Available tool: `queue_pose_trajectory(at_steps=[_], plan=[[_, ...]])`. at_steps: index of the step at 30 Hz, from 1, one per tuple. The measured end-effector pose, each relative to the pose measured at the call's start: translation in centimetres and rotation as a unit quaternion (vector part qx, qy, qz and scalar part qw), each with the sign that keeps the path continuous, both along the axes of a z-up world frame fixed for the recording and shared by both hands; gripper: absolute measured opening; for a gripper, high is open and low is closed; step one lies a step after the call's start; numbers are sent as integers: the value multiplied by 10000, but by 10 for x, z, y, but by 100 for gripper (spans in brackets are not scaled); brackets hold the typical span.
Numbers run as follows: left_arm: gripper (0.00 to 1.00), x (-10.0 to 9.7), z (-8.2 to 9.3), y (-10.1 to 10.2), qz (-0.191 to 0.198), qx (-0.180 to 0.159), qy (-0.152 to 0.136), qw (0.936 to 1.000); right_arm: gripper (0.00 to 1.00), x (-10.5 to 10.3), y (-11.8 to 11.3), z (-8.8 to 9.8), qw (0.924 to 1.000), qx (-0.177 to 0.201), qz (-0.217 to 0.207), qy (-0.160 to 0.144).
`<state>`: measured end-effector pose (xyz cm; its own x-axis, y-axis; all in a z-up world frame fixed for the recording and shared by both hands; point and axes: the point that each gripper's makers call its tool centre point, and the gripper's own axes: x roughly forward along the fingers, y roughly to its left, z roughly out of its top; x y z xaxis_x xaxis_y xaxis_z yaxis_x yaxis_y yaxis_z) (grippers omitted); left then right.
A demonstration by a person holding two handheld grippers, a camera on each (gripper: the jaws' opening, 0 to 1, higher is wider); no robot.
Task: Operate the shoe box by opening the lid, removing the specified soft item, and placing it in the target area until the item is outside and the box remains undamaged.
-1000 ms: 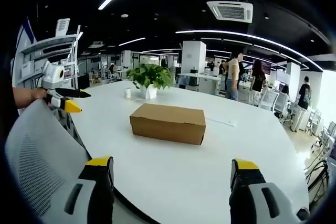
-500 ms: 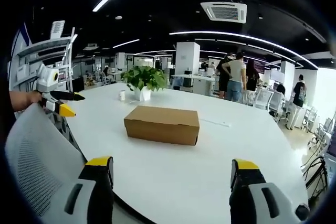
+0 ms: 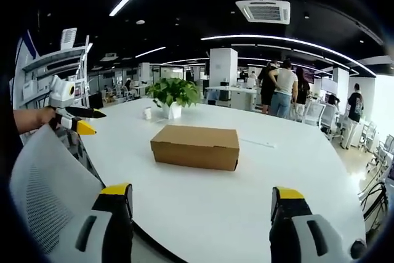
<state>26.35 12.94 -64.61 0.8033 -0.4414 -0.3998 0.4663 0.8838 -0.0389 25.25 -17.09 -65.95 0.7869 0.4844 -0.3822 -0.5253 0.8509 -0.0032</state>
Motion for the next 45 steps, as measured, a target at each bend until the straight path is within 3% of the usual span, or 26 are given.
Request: queue_pose_trajectory(at_steps=[21, 45], plan=[[98, 22, 9, -9, -159, 21, -32, 9999, 90, 28, -6, 15, 9997, -143, 27, -177], [96, 36, 5, -21, -161, -114, 38, 9998, 90, 49, -7, 19, 9995, -211, 88, -240]])
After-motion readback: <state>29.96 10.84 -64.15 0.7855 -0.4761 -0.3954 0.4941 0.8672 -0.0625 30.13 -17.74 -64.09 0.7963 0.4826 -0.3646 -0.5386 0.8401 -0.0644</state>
